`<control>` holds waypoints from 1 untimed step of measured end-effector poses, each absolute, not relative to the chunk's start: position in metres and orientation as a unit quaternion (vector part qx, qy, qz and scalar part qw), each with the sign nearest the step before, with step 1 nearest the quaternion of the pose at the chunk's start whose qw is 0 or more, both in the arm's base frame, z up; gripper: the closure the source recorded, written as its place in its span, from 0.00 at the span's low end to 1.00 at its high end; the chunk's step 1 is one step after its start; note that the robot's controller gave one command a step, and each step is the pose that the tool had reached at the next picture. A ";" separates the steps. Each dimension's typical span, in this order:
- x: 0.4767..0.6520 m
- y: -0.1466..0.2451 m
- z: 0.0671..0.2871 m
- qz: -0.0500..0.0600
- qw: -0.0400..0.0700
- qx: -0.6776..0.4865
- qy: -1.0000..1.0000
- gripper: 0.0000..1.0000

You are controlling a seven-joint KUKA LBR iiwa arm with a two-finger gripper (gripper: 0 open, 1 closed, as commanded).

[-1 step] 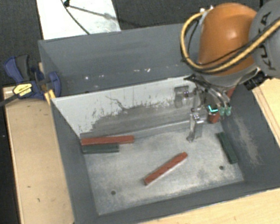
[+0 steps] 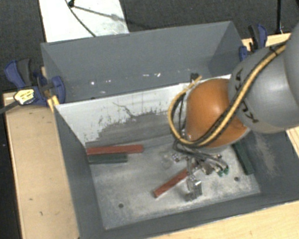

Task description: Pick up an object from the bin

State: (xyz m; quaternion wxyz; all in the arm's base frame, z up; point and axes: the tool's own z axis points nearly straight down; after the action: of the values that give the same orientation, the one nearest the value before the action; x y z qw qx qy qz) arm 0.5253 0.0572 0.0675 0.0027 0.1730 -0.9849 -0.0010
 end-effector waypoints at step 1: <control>0.492 0.059 0.102 -0.001 0.001 0.157 -0.988 0.00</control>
Offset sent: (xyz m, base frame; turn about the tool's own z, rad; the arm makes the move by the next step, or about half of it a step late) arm -0.0325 0.0016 0.0325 0.0324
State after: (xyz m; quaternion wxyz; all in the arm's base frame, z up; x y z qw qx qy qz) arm 0.4919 0.0592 0.1016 0.0007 0.1572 -0.9876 -0.0005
